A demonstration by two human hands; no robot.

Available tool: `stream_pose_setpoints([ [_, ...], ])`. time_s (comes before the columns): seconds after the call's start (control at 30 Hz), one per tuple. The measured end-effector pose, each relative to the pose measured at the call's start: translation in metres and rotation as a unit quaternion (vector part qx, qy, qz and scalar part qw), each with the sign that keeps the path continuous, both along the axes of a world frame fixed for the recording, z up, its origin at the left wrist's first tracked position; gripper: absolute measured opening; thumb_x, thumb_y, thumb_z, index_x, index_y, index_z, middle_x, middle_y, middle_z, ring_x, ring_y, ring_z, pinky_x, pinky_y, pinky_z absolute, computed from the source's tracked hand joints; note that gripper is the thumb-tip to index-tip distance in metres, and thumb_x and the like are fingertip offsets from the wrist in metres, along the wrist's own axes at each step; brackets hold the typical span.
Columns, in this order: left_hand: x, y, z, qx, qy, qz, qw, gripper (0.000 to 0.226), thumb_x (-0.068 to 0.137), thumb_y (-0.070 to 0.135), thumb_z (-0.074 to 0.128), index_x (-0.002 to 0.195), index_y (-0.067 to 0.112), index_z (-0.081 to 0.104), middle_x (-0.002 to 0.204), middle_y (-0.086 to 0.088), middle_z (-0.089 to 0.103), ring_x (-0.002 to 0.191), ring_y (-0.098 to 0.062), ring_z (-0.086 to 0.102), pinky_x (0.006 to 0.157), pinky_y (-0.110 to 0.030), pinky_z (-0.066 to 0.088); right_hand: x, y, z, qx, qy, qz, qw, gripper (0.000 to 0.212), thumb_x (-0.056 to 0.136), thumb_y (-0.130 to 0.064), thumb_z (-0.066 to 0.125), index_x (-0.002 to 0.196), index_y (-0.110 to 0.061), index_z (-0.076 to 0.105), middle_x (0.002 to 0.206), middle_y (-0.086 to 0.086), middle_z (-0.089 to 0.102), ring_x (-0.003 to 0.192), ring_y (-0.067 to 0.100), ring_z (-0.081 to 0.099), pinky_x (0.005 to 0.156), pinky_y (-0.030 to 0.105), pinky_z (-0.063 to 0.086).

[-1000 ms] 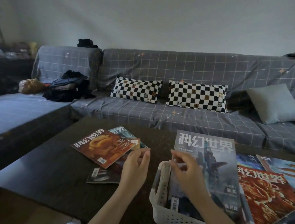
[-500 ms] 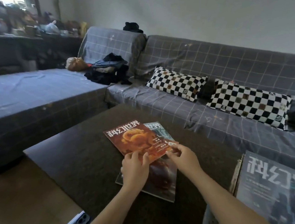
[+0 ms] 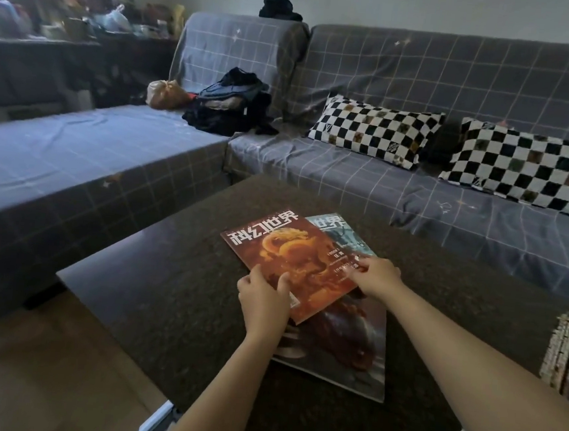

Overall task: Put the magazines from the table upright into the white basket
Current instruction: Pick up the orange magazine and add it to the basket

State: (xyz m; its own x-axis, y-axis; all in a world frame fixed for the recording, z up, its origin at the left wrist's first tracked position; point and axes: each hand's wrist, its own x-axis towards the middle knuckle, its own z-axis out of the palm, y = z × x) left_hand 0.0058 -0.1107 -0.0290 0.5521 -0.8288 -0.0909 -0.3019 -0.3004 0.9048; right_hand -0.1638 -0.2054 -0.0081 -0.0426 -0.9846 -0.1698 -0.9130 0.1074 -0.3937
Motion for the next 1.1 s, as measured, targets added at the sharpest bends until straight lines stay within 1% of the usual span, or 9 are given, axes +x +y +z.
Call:
stream_pose_setpoints([
  [0.1,0.004,-0.005,-0.003,-0.052,0.076,0.021,0.996,0.054,0.084,0.028,0.072,0.131,0.018,0.048,0.127,0.0,0.055,0.106,-0.013,0.057,0.086,-0.027,0.05,0.002,-0.001,-0.002,-0.004,0.013,-0.029,0.999,0.055,0.086,-0.052,0.054,0.124,-0.013,0.059,0.133,0.012,0.052,0.118,0.029,0.051,0.098,0.036,0.04],
  [0.23,0.016,0.0,-0.009,-0.061,0.136,0.013,0.989,0.05,0.077,0.033,0.078,0.119,0.016,0.059,0.108,0.0,0.068,0.089,-0.011,0.068,0.066,-0.021,0.055,0.002,0.01,0.003,0.037,0.006,-0.063,0.997,0.068,0.082,-0.05,0.061,0.137,-0.012,0.044,0.137,0.01,0.05,0.122,0.029,0.049,0.099,0.036,0.042],
  [0.33,0.019,0.01,-0.006,-0.054,0.184,-0.004,0.981,0.052,0.079,0.036,0.076,0.119,0.017,0.05,0.106,0.0,0.066,0.088,-0.013,0.068,0.073,-0.033,0.059,-0.002,0.028,0.01,0.065,0.01,-0.038,0.997,0.065,0.084,-0.042,0.063,0.139,-0.014,0.042,0.139,0.009,0.047,0.123,0.026,0.049,0.099,0.032,0.042],
  [0.43,0.011,0.024,0.011,-0.028,0.225,-0.071,0.971,0.054,0.088,0.033,0.066,0.132,0.027,0.035,0.104,0.008,0.06,0.086,-0.009,0.067,0.061,-0.026,0.053,-0.004,0.051,0.021,0.105,-0.001,-0.045,0.993,0.058,0.088,-0.038,0.058,0.137,-0.014,0.04,0.134,0.012,0.05,0.116,0.027,0.053,0.092,0.033,0.046],
  [0.63,0.001,0.067,0.056,-0.113,0.363,-0.146,0.913,0.041,0.091,0.017,0.063,0.128,0.018,0.042,0.109,-0.009,0.067,0.083,-0.022,0.074,0.065,-0.036,0.058,-0.007,0.112,0.054,0.209,-0.232,-0.092,0.945,0.03,0.091,-0.045,0.051,0.095,-0.015,0.056,0.086,0.009,0.058,0.074,0.024,0.057,0.071,0.037,0.048],
  [0.8,-0.011,0.117,0.104,-0.179,0.349,-0.235,0.889,0.042,0.089,0.017,0.065,0.127,0.017,0.046,0.113,-0.014,0.067,0.092,-0.029,0.072,0.071,-0.039,0.057,-0.013,0.161,0.087,0.171,-0.447,-0.101,0.872,0.043,0.089,-0.046,0.055,0.101,-0.004,0.059,0.101,0.023,0.065,0.073,0.031,0.065,0.062,0.035,0.053],
  [0.93,-0.011,0.154,0.136,-0.211,0.342,-0.279,0.872,0.054,0.079,0.025,0.07,0.127,0.018,0.047,0.118,-0.014,0.062,0.1,-0.033,0.069,0.076,-0.042,0.057,-0.034,0.199,0.117,0.123,-0.537,-0.094,0.829,0.047,0.082,-0.044,0.064,0.104,-0.002,0.06,0.103,0.019,0.067,0.09,0.032,0.065,0.077,0.04,0.054],
  [1.03,-0.015,0.172,0.152,-0.23,0.302,-0.306,0.873,0.05,0.078,0.025,0.068,0.124,0.02,0.05,0.115,-0.012,0.064,0.102,-0.032,0.067,0.077,-0.043,0.057,-0.057,0.227,0.137,0.043,-0.563,-0.102,0.819,0.036,0.078,-0.036,0.071,0.092,-0.003,0.065,0.084,0.015,0.073,0.079,0.03,0.07,0.074,0.038,0.056],
  [1.1,-0.02,0.18,0.157,-0.229,0.287,-0.318,0.874,0.05,0.078,0.024,0.067,0.126,0.019,0.05,0.115,-0.013,0.065,0.104,-0.034,0.066,0.08,-0.047,0.057,-0.072,0.243,0.146,0.007,-0.567,-0.108,0.817,0.036,0.075,-0.032,0.074,0.098,-0.006,0.064,0.088,0.016,0.073,0.084,0.033,0.07,0.084,0.047,0.054],
])
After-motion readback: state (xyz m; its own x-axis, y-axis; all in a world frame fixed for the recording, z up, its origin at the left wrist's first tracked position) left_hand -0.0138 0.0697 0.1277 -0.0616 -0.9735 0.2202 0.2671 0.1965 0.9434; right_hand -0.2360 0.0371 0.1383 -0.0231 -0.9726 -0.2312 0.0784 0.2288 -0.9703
